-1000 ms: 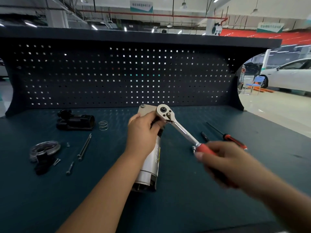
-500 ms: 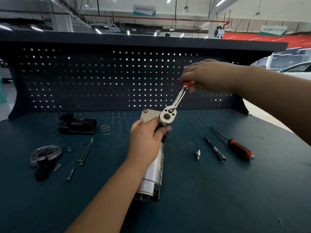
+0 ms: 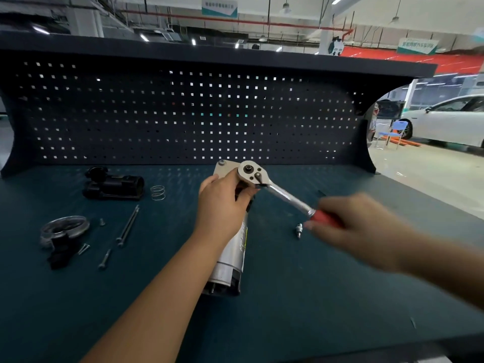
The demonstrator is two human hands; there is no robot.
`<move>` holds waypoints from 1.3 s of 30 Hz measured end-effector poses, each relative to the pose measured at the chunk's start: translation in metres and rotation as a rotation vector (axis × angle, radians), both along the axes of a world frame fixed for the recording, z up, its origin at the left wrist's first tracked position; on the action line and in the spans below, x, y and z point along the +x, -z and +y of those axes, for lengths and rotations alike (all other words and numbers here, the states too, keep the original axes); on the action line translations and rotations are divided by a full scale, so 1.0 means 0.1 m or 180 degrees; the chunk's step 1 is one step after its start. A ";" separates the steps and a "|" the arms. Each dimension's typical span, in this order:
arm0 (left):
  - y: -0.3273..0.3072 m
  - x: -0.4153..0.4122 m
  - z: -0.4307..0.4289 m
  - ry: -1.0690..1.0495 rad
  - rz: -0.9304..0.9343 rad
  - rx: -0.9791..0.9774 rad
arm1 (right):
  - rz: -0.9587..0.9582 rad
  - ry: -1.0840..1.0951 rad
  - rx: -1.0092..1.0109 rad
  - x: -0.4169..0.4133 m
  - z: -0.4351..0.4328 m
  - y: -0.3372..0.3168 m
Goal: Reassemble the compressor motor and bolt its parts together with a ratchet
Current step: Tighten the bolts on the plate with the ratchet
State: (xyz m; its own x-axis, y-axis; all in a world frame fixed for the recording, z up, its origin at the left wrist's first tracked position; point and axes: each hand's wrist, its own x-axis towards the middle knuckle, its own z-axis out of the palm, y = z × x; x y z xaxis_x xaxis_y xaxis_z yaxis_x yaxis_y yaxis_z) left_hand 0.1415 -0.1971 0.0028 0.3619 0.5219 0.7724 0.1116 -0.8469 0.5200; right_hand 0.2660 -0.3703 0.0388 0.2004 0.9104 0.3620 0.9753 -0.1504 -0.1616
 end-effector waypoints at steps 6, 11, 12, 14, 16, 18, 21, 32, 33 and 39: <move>-0.02 0.00 -0.03 0.0099 -0.0098 -0.0099 | 0.2978 0.0251 0.0951 -0.90 0.22 0.70; -0.01 0.01 -0.07 -0.0007 -0.0183 0.0099 | 0.4095 0.0177 0.1301 -1.24 0.40 0.77; -0.01 0.01 -0.06 -0.0053 -0.0177 0.0083 | 0.4097 0.0146 0.1281 -1.24 0.40 0.75; 0.00 0.01 -0.01 -0.0148 -0.0129 0.0056 | 0.3849 0.0132 0.1149 -1.19 0.38 0.72; 0.01 0.01 0.03 -0.0171 -0.0037 0.0047 | 0.3396 0.0189 0.0946 -1.08 0.32 0.68; 0.02 0.02 0.07 -0.0160 0.0051 0.0067 | 0.2759 0.0272 0.0642 -0.86 0.21 0.60; 0.02 0.03 0.09 -0.0188 0.0177 0.0141 | 0.1868 0.0354 -0.0004 -0.40 0.05 0.26; 0.04 0.05 0.09 -0.0103 -0.0009 0.0369 | -0.2011 -0.0043 -0.0576 0.59 1.03 -1.26; 0.05 0.04 0.09 -0.0082 -0.0020 0.0353 | -0.2139 -0.0158 -0.0529 0.59 1.08 -1.28; 0.05 0.07 0.08 -0.0014 -0.0015 0.0362 | -0.2486 -0.0354 -0.0363 0.81 0.64 -0.97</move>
